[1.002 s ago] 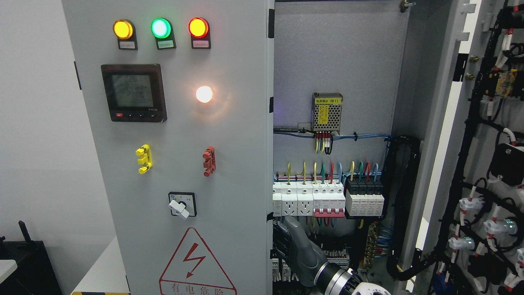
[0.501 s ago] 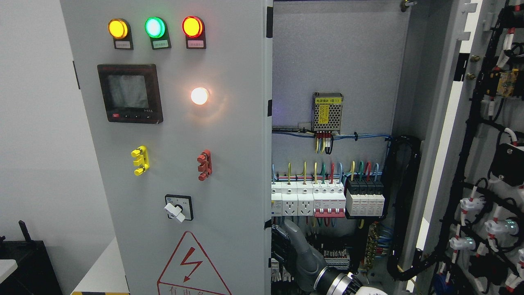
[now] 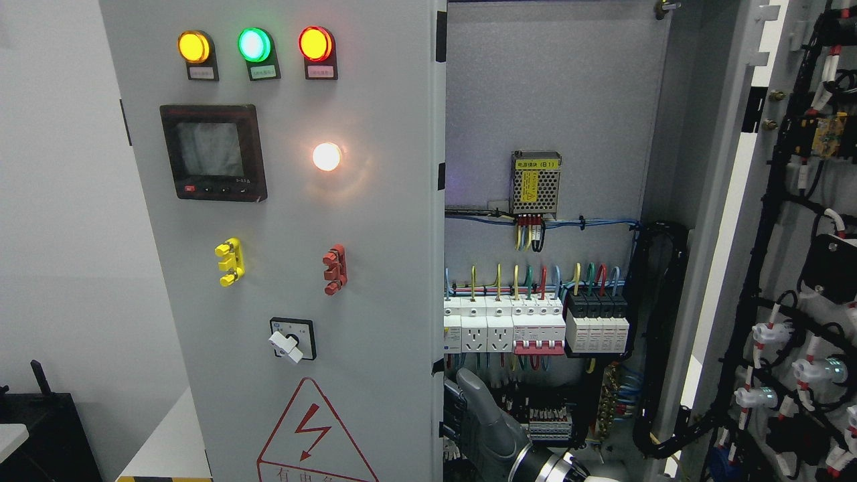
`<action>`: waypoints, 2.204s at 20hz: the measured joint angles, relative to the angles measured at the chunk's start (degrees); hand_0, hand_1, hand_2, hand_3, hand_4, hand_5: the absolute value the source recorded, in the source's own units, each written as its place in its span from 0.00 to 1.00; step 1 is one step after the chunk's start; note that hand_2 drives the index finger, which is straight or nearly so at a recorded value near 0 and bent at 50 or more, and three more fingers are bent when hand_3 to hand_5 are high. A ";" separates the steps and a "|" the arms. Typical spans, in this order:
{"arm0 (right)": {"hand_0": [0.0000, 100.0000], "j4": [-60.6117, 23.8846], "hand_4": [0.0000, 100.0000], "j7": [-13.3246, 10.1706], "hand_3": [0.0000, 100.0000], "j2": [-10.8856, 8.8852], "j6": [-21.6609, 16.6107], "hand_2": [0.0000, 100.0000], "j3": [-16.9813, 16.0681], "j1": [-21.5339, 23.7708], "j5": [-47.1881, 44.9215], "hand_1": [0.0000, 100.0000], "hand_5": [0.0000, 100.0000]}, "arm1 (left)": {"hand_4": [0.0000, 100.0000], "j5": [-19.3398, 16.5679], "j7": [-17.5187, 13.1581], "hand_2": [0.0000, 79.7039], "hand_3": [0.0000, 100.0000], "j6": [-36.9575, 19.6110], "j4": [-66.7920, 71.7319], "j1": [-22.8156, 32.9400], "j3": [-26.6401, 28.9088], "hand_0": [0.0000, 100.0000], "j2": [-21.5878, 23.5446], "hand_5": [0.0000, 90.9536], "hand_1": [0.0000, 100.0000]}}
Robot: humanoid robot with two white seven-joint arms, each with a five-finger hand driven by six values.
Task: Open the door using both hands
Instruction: 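Push the indicator-light door outward with the right hand, swinging it open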
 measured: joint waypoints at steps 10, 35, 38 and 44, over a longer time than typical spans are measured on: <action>0.00 -1.62 0.00 0.26 0.00 0.02 0.00 0.00 1.50 0.14 -2.14 0.00 0.00 | 0.03 -0.02 0.00 0.00 0.00 0.00 0.00 -0.04 0.00 0.00 0.00 0.00 0.00; 0.00 -6.60 0.00 1.72 0.00 0.08 0.08 0.00 4.83 2.25 -2.62 0.00 0.00 | 0.03 -0.02 0.00 0.00 0.00 0.00 0.00 -0.04 0.00 0.00 0.00 0.00 0.00; 0.00 -7.57 0.00 1.63 0.00 0.09 0.08 0.00 5.10 2.71 -2.63 0.00 0.00 | 0.03 -0.02 0.00 0.00 0.00 0.00 0.00 -0.05 0.00 0.00 0.00 0.00 0.00; 0.00 -9.57 0.00 1.89 0.00 0.09 0.08 0.00 5.49 3.70 -2.65 0.00 0.00 | 0.03 -0.02 0.00 0.00 0.00 0.00 0.00 -0.05 0.00 0.00 0.00 0.00 0.00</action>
